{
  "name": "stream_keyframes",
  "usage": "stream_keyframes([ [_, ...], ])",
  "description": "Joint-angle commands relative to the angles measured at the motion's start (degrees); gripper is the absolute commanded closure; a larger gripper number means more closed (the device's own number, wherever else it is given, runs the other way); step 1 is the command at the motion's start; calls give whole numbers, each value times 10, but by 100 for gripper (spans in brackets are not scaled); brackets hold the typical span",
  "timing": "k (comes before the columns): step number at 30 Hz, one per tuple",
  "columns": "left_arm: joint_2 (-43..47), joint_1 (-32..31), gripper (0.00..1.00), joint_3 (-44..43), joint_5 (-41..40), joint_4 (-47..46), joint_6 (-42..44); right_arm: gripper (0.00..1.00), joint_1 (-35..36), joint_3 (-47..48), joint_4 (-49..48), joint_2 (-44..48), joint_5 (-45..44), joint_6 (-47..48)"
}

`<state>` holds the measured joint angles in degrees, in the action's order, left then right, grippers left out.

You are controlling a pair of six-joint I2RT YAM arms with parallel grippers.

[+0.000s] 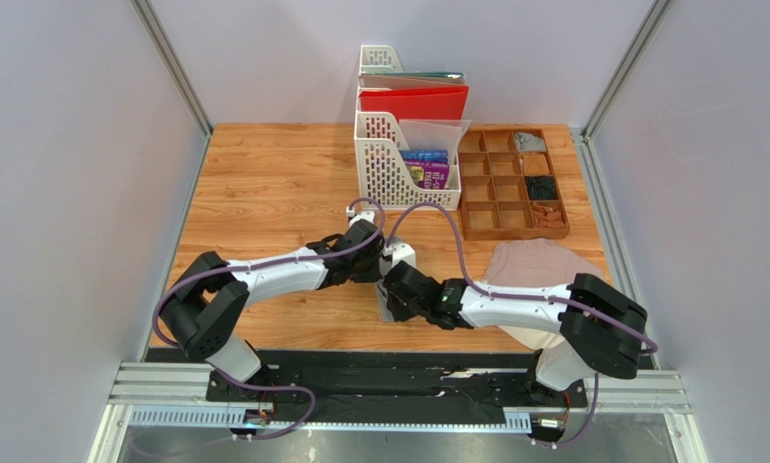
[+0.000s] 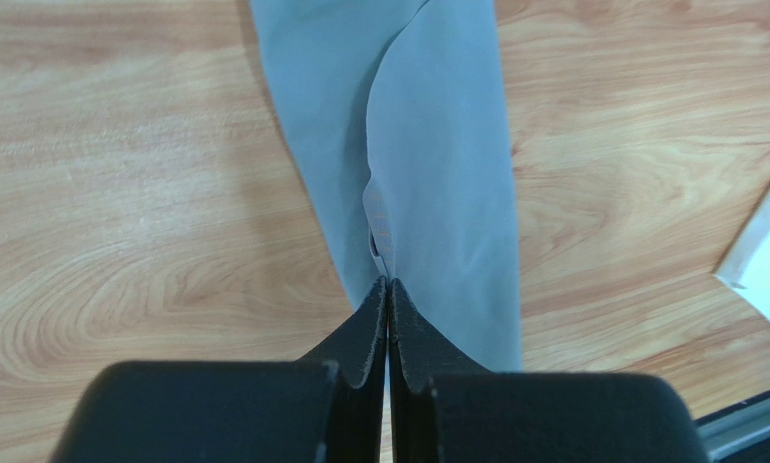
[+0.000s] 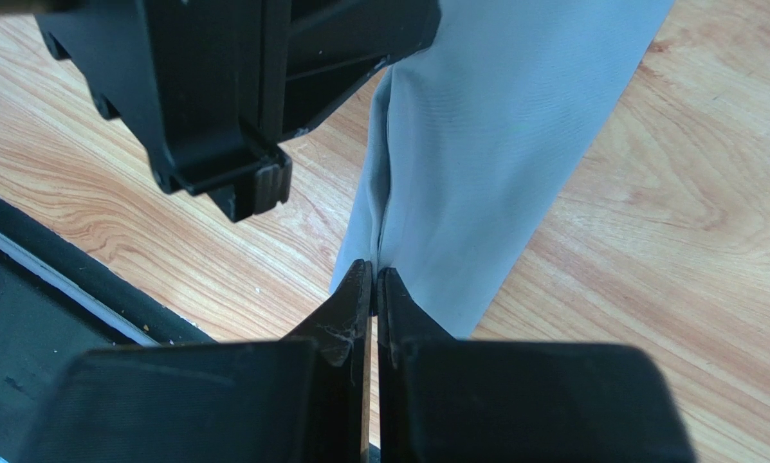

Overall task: Roll the underwear
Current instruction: Fold the underwear at the center of the board.

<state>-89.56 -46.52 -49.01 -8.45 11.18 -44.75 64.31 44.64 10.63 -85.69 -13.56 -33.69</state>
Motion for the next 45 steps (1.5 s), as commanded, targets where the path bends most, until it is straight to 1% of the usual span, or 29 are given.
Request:
stream_keyframes([
  [1, 12, -2, 100, 15, -11, -19, -10, 100, 9, 22, -4, -14, -10, 0],
  [7, -4, -2, 100, 16, -11, -24, -10, 100, 14, 27, 2, -18, -9, 0],
  [8, -8, -2, 100, 15, -12, -28, -10, 98, 15, 29, 5, -18, -9, 0],
  [11, -13, -2, 100, 16, -11, -33, -9, 70, 16, 33, 18, -8, -12, -3],
  [12, -16, -2, 100, 17, -12, -34, -9, 58, 17, 34, 22, -2, -13, -3],
  [15, -18, -2, 100, 20, -13, -38, -10, 52, 18, 31, 34, 33, -23, -1],
  [16, -20, -2, 100, 20, -12, -40, -11, 52, 18, 29, 38, 44, -28, 0],
  [17, -21, -2, 100, 20, -12, -41, -11, 56, 17, 27, 44, 58, -37, 4],
  [19, -22, -2, 100, 21, -13, -41, -14, 59, 14, 24, 44, 65, -44, 6],
  [20, -23, -2, 100, 22, -14, -40, -16, 61, 13, 23, 44, 65, -46, 7],
  [24, -25, -2, 100, 23, -15, -37, -23, 64, -14, 17, 46, 51, -42, -4],
  [27, -21, -2, 100, 31, -13, -40, -25, 64, -39, 13, 42, 56, -37, -2],
  [29, -19, -2, 100, 38, -13, -45, -29, 62, -59, 8, 33, 64, -17, 2],
  [31, -18, -2, 100, 43, -12, -49, -31, 61, -95, 0, 14, 78, 18, 13],
  [32, -18, -2, 100, 44, -12, -50, -31, 60, -123, -1, 8, 80, 31, 18],
  [35, -16, -2, 100, 46, -10, -57, -30, 58, -170, 7, -5, 75, 71, 41],
  [37, -18, -2, 100, 44, -9, -56, -28, 58, -187, 20, -4, 67, 84, 56],
  [40, -17, -2, 100, 38, -12, -50, -22, 58, -191, 33, 2, 62, 96, 74],
  [43, -10, -2, 94, 32, -15, -40, -19, 57, -191, 33, 12, 63, 114, 72],
  [44, -6, -2, 89, 32, -17, -38, -17, 56, -191, 25, 15, 67, 119, 66],
  [45, -2, -2, 85, 30, -17, -29, -16, 56, -191, 17, 15, 70, 128, 63],
])
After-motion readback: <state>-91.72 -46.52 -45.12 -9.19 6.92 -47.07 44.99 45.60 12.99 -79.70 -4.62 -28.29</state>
